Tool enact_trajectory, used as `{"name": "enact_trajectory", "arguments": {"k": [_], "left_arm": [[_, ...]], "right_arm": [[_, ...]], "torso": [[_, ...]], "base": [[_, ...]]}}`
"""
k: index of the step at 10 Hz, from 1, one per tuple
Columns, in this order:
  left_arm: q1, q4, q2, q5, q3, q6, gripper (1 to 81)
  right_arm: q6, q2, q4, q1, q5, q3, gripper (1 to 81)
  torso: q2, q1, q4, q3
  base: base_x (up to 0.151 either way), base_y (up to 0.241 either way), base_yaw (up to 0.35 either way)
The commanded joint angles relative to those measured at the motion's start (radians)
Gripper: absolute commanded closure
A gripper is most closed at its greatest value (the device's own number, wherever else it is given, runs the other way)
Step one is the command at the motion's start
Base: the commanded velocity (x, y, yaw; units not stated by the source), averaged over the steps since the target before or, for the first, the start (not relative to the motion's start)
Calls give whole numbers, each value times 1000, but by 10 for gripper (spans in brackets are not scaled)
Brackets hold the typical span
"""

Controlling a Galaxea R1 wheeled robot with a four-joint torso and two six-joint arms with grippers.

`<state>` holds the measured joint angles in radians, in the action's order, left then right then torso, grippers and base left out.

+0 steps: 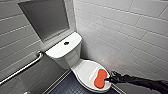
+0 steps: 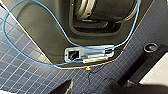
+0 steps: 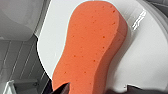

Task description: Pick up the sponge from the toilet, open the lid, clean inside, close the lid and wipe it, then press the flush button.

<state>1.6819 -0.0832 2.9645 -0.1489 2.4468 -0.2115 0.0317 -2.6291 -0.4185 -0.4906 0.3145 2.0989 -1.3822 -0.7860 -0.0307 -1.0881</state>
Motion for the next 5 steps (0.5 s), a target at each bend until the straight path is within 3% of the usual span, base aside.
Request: {"name": "enact_trajectory", "arguments": {"k": [1, 3, 4, 5], "left_arm": [[45, -9, 3, 91, -8, -3, 10], [45, -10, 6, 89, -5, -3, 10], [45, -10, 10, 88, 0, -3, 10], [45, -10, 13, 88, 6, -3, 10]], "right_arm": [[-1, 21, -57, 161, 51, -30, 10], [-1, 19, -66, 177, 51, -51, 10], [-1, 19, -69, 180, 49, -57, 10], [-1, 19, -111, 177, 49, -59, 10]], "torso": [[-99, -64, 0, 3], [-141, -90, 0, -16], [-79, -50, 0, -20], [-109, -69, 0, -20]], "base": [[0, 0, 0], [0, 0, 0], [0, 0, 0], [0, 0, 0]]}}
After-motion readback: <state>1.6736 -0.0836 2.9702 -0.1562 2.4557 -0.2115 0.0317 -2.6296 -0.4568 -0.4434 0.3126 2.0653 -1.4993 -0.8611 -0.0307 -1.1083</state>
